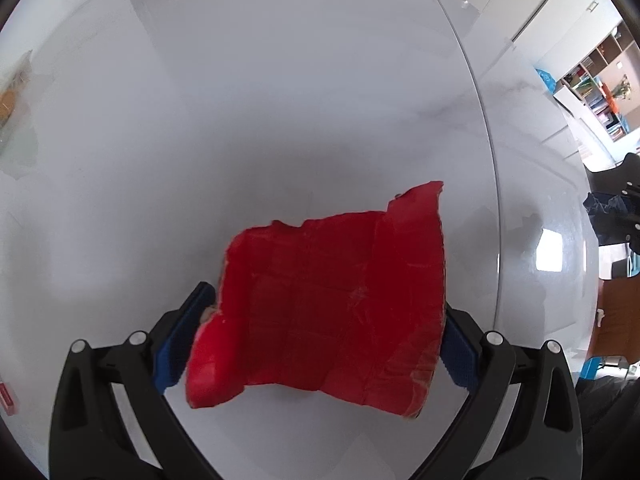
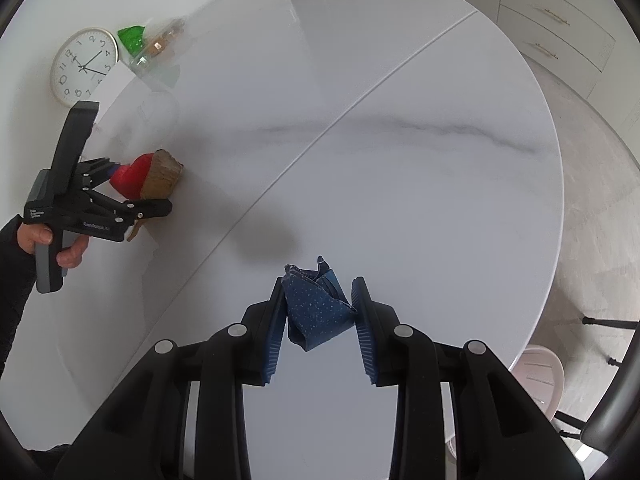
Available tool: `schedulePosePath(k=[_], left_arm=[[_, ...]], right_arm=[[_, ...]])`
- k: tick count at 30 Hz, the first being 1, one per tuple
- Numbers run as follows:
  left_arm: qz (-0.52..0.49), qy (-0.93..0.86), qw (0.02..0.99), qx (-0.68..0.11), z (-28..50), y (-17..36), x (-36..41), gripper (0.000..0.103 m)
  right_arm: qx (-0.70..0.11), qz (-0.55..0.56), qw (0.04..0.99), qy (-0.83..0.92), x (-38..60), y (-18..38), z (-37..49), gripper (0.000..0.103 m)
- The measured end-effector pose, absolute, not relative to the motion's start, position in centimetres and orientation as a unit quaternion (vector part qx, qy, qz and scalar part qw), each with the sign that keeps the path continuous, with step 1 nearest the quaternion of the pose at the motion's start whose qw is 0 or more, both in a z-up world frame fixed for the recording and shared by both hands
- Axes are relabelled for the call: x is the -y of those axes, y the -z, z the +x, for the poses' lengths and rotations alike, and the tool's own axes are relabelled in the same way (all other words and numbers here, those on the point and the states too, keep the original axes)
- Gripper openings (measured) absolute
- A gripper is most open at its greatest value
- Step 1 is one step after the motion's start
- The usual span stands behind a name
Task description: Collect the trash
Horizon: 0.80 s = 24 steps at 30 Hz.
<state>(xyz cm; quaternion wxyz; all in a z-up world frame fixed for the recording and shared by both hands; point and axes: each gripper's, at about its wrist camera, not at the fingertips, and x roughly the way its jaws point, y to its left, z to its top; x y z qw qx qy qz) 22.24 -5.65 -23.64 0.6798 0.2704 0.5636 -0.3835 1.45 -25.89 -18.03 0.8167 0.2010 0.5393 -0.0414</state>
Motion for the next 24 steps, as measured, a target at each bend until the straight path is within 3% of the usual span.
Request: schedulePosePath(k=[2, 4, 5, 10, 12, 24], left_arm=[[0.258, 0.385, 0.681, -0.567, 22.5, 23.5, 5.4, 0.096], [0.248, 0.386, 0.687, -0.564, 22.6, 23.3, 5.1, 0.087], [0.243, 0.390, 0.690, -0.559, 21.6, 22.9, 4.4, 0.079], [0.232, 0.384, 0.708, -0.545, 22.2, 22.0, 4.0, 0.065], [0.211, 0.386, 0.709, -0.551, 22.7, 21.4, 3.7, 0.038], [0.189, 0.370, 0.719, -0.557, 20.9, 20.3, 3.4, 0.035]], right_arm=[[-0.538, 0.200, 0.818, 0.041, 25.9, 18.0, 1.5, 0.033], [-0.537, 0.201, 0.818, 0.041, 26.1, 17.9, 1.5, 0.033], [-0.536, 0.202, 0.819, 0.042, 26.1, 17.9, 1.4, 0.033], [-0.535, 0.207, 0.818, 0.043, 26.3, 18.1, 0.7, 0.033], [-0.534, 0.208, 0.819, 0.042, 26.3, 18.0, 0.6, 0.033], [-0.524, 0.209, 0.825, 0.040, 27.0, 16.5, -1.0, 0.033]])
